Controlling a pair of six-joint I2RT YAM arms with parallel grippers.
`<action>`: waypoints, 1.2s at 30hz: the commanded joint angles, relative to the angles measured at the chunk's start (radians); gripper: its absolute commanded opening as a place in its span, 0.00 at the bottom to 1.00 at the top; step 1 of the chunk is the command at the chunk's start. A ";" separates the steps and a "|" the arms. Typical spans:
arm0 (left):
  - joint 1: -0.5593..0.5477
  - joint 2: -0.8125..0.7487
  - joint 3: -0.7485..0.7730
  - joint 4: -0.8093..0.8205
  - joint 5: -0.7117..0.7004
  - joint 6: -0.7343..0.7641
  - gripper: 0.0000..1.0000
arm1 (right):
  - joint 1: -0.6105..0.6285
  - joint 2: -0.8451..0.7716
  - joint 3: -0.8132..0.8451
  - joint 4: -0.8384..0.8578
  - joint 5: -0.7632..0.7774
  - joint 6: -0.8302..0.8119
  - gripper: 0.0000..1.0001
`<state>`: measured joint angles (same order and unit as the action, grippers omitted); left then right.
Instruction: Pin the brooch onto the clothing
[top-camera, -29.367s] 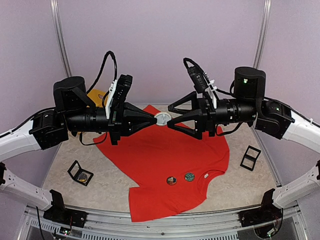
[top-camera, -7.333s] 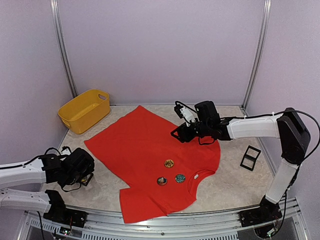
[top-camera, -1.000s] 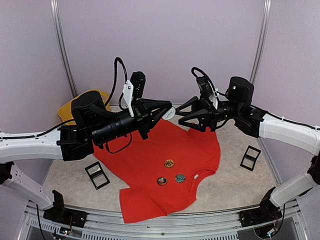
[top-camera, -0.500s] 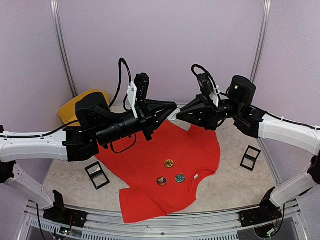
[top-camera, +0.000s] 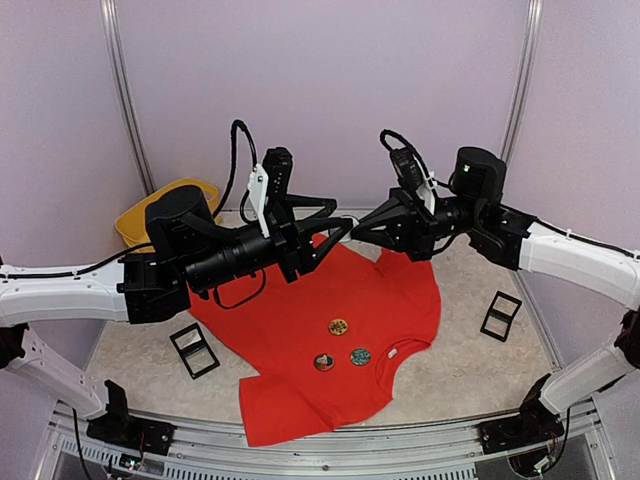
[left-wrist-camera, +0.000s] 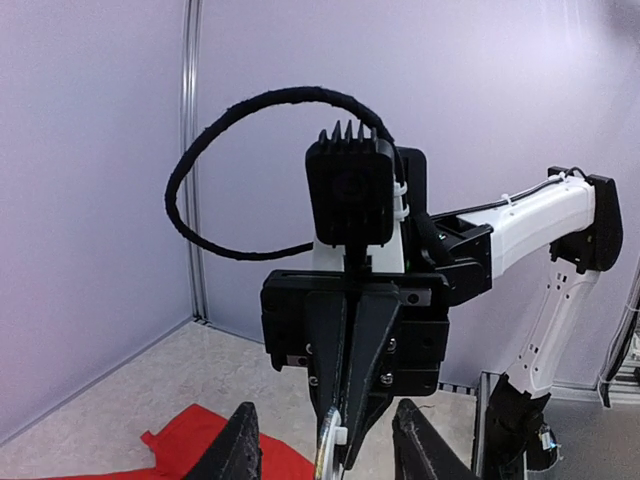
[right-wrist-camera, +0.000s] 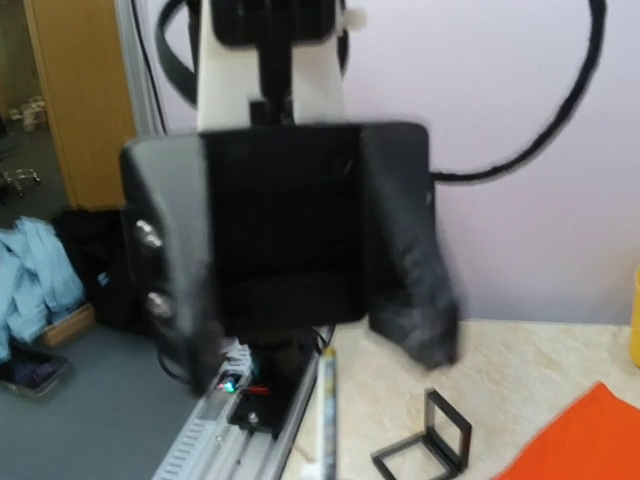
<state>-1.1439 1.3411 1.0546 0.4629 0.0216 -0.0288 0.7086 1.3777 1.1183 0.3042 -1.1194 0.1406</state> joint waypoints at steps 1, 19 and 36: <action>0.017 -0.092 0.006 -0.132 -0.048 -0.012 0.53 | 0.005 -0.033 0.083 -0.279 0.048 -0.223 0.00; 0.078 -0.006 0.212 -0.636 0.155 0.006 0.34 | 0.005 -0.012 0.225 -0.687 0.090 -0.511 0.00; 0.097 0.005 0.207 -0.593 0.230 0.011 0.39 | 0.013 0.007 0.224 -0.697 0.089 -0.529 0.00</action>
<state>-1.0641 1.3750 1.2499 -0.1577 0.2142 -0.0288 0.7116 1.3743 1.3174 -0.3634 -1.0172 -0.3733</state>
